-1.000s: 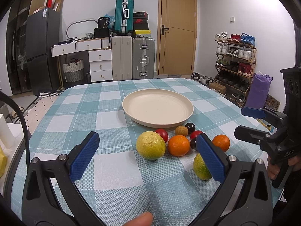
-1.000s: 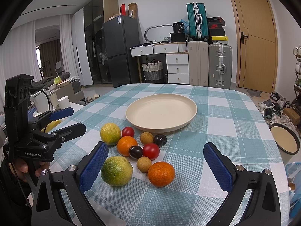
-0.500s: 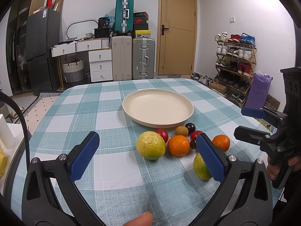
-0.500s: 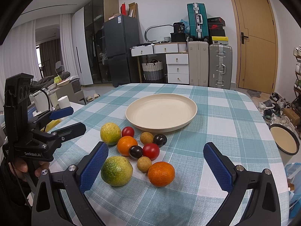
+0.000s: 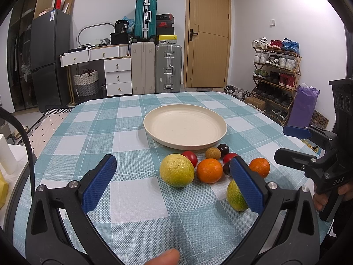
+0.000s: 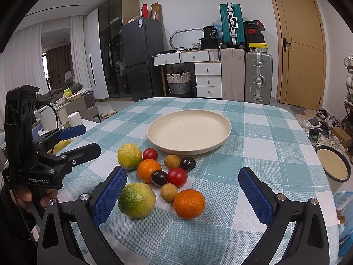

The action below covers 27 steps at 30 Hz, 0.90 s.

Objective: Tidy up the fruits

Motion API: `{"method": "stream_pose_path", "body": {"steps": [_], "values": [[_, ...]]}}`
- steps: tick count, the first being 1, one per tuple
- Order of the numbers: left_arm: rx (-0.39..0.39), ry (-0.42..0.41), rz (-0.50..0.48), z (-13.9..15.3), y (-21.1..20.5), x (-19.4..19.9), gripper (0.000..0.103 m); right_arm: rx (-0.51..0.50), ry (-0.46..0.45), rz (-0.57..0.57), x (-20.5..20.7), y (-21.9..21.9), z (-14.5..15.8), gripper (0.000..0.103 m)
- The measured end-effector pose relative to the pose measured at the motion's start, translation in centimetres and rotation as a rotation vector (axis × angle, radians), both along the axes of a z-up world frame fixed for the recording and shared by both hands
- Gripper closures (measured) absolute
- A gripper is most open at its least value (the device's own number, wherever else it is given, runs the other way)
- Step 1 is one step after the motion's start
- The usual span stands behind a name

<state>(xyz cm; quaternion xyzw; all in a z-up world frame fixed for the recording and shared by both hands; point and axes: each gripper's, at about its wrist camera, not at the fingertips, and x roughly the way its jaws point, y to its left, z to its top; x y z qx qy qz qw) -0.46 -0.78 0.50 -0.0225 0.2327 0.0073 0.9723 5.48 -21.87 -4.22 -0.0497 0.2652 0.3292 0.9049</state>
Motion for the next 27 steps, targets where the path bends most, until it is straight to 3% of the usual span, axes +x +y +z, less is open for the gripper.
{"method": "stream_pose_path", "body": {"steps": [15, 27], "values": [[0.005, 0.009, -0.012, 0.0, 0.3, 0.1, 0.0, -0.006, 0.007, -0.029, 0.4, -0.6, -0.3, 0.0], [0.001, 0.03, 0.013, -0.4, 0.6, 0.7, 0.0, -0.068, 0.047, -0.071, 1.3, 0.1, -0.9, 0.0]]}}
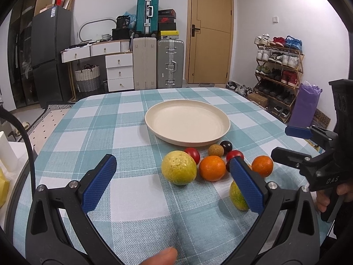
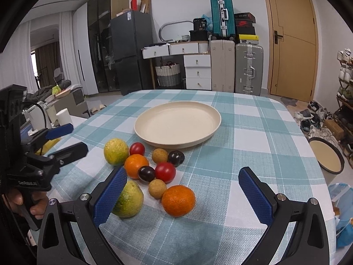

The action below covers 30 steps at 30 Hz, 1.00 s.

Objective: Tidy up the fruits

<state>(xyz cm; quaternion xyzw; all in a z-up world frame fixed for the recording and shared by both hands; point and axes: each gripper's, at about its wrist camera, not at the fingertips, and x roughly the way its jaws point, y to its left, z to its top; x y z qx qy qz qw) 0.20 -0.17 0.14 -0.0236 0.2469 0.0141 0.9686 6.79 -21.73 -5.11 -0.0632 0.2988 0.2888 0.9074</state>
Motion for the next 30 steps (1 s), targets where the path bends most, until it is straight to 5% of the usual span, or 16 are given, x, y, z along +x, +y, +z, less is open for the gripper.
{"method": "stream_pose_path", "body": {"steps": [7, 14, 18, 30], "values": [[-0.017, 0.051, -0.048, -0.4, -0.5, 0.6, 0.001, -0.104, 0.054, -0.032, 1.1, 0.1, -0.8, 0.0], [0.004, 0.119, -0.123, -1.2, -2.7, 1.5, 0.002, -0.074, 0.167, 0.01, 2.1, -0.9, -1.7, 0.0], [0.001, 0.153, -0.18, -1.7, -3.8, 1.7, 0.002, -0.077, 0.222, 0.046, 2.4, -0.7, -2.3, 0.019], [0.044, 0.238, -0.269, -3.1, -6.9, 3.2, 0.014, -0.085, 0.302, 0.124, 2.6, 0.5, -4.0, 0.045]]}}
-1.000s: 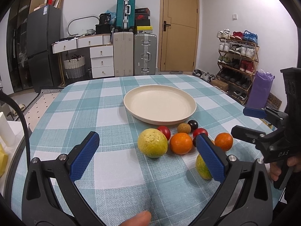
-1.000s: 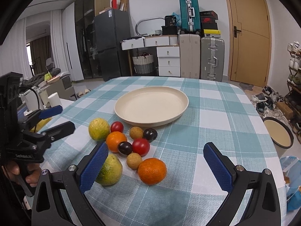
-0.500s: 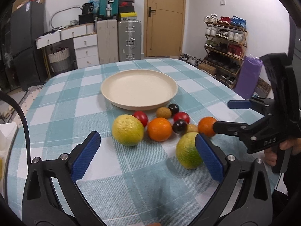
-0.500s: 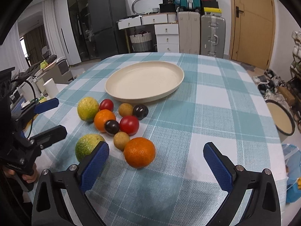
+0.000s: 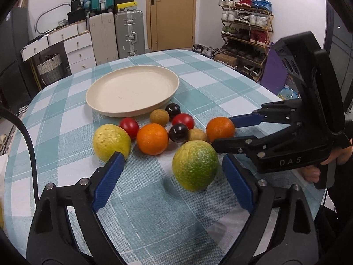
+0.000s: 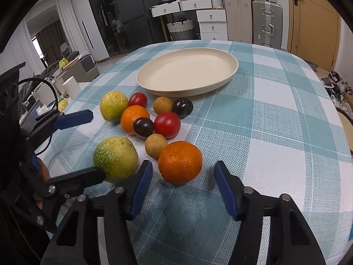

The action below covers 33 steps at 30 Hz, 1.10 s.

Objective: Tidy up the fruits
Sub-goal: 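Grasp the green citrus with the left gripper while the right gripper grasps the tangerine, then carry the green citrus and tangerine in both grippers and lower onto the cream plate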

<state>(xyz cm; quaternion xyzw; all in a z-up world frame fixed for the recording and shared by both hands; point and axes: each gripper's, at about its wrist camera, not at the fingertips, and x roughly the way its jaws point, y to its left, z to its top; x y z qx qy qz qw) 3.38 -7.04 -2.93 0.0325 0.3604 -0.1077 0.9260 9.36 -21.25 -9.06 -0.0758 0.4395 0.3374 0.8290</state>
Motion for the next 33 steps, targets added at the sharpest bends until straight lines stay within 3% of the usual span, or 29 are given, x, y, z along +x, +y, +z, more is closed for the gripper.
{"method": "stream_pose_path", "body": {"steps": [5, 9, 13, 22, 33], "values": [[0.008, 0.05, -0.046, -0.7, -0.8, 0.7, 0.022, 0.02, 0.013, 0.008, 0.3, -0.1, 0.0, 0.047], [0.032, 0.074, -0.087, -1.2, -1.8, 1.0, 0.036, 0.031, 0.021, 0.01, 0.5, -0.2, 0.0, 0.047], [0.043, 0.086, -0.111, -1.5, -2.5, 1.3, 0.057, 0.04, 0.026, 0.014, 0.6, -0.3, 0.0, 0.048], [0.0, 0.065, -0.127, -1.0, -2.0, 0.6, 0.058, 0.034, 0.036, 0.023, 0.8, -0.1, 0.1, 0.061], [-0.06, -0.055, 0.035, 2.0, 3.0, 0.0, 0.058, 0.038, -0.025, 0.014, -0.4, 0.1, 1.1, 0.064]]}}
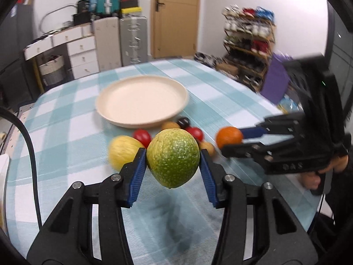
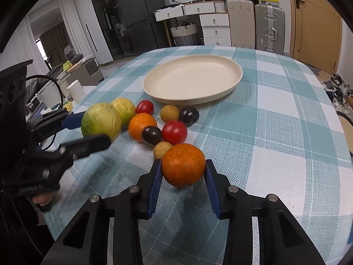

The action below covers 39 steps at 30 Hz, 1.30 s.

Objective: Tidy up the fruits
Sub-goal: 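Carry the green citrus and tangerine in both grippers and lower onto the cream plate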

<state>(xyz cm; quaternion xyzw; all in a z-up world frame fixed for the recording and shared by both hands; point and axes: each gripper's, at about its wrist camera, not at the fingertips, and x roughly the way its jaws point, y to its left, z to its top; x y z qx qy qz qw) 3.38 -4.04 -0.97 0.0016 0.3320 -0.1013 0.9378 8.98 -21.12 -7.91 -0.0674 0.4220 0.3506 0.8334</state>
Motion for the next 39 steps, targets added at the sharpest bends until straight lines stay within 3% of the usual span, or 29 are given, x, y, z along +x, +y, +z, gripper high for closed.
{"method": "stream_pose_path", "body": {"steps": [10, 28, 39], "values": [[0.015, -0.119, 0.146, 2.8, 3.9, 0.4, 0.058, 0.118, -0.075, -0.017, -0.2, 0.0, 2.9, 0.064], [0.0, -0.103, 0.181, 3.5, 4.8, 4.3, 0.058, 0.137, -0.1, -0.066, 3.1, 1.2, 3.9, 0.064], [-0.023, -0.076, 0.162, 3.0, 4.8, 9.2, 0.058, 0.127, -0.101, -0.099, 6.2, 2.5, 4.0, 0.064]]}}
